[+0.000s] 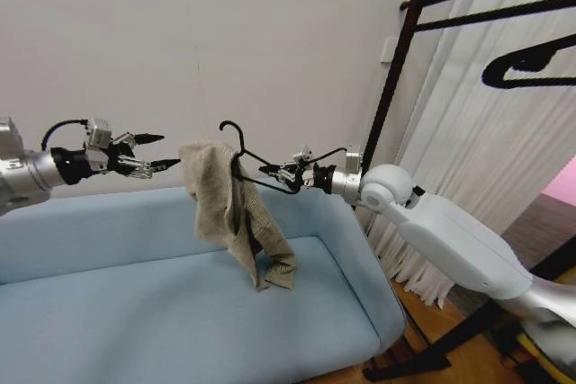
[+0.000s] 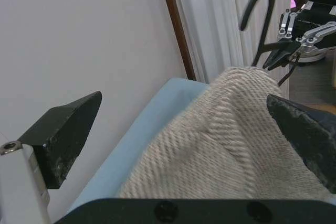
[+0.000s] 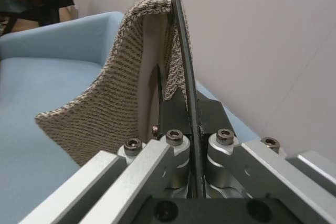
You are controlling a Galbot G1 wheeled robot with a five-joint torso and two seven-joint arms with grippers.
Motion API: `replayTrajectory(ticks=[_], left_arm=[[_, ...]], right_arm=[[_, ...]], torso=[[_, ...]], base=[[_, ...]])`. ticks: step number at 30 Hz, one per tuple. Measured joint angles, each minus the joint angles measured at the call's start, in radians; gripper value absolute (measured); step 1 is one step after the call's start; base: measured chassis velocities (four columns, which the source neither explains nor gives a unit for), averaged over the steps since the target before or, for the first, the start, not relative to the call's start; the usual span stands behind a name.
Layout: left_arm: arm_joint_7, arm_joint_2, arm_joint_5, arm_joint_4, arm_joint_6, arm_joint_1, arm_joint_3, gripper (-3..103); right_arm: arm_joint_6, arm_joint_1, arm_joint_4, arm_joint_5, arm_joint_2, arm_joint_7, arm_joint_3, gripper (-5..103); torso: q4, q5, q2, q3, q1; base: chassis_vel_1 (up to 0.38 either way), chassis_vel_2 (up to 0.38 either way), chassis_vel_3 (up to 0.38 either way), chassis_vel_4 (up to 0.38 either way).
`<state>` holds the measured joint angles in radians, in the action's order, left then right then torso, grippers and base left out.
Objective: Pick up the clothes from the sofa and hang them on the clothes hanger.
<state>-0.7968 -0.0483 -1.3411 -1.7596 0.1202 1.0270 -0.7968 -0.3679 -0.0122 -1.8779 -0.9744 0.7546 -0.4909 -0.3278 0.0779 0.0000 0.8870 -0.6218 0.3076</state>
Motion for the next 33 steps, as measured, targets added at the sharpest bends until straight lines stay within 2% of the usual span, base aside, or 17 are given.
replayTrajectory(ticks=[3,7,12,15,25,27,31,32,33], left_arm=[[-0.033,-0.023,-0.012,0.015,-0.008,0.006,0.0,100],[-0.116,-0.057,-0.015,0.02,-0.012,0.018,0.002,100],[-0.161,-0.076,-0.013,-0.004,-0.009,0.032,0.012,100],[-0.164,-0.081,-0.014,-0.023,0.002,0.037,0.017,100],[-0.113,-0.062,-0.016,-0.078,0.025,0.056,0.036,101],[-0.112,-0.06,-0.016,-0.079,0.026,0.058,0.038,97],[-0.116,-0.054,-0.023,-0.078,0.031,0.065,0.042,76],[-0.116,-0.054,-0.023,-0.078,0.031,0.065,0.042,76],[-0.118,-0.054,-0.024,-0.077,0.032,0.065,0.042,71]], right_arm=[[0.0,-0.01,-0.004,-0.004,-0.004,-0.014,-0.005,2],[-0.001,-0.033,-0.001,-0.026,-0.002,-0.026,-0.005,2],[-0.015,-0.053,0.004,-0.051,0.009,-0.019,-0.003,2],[-0.02,-0.059,0.002,-0.06,0.013,-0.008,-0.003,2],[-0.023,-0.062,-0.013,-0.087,0.028,0.048,-0.003,2],[-0.023,-0.061,-0.015,-0.089,0.026,0.049,-0.003,2],[-0.023,-0.056,-0.022,-0.089,0.009,0.044,-0.004,2],[-0.023,-0.056,-0.022,-0.089,0.009,0.044,-0.004,2],[-0.021,-0.056,-0.022,-0.087,0.005,0.039,-0.006,2]], torso=[[0.0,-0.0001,0.0,0.0,0.0],[0.0,0.0,0.0,0.0,0.0],[-0.0001,-0.0001,0.0,0.0,0.0],[-0.0001,0.0,0.0,0.0,0.0],[-0.0001,-0.0001,0.0,0.0,0.0],[-0.0001,0.0,0.0,0.0,0.0],[0.0,0.0001,0.0,0.0,0.0],[0.0,0.0001,0.0,0.0,0.0],[0.0,0.0,0.0,0.0,0.0]], base=[[0.0,0.0,0.0,0.0],[0.0,0.0,0.0,0.0],[0.0,0.0,0.0,0.0],[0.0,0.0,0.0,0.0],[0.0,0.0,0.0,0.0],[0.0,0.0,0.0,0.0],[0.0,0.0,0.0,0.0],[0.0,0.0,0.0,0.0],[0.0,0.0,0.0,0.0]])
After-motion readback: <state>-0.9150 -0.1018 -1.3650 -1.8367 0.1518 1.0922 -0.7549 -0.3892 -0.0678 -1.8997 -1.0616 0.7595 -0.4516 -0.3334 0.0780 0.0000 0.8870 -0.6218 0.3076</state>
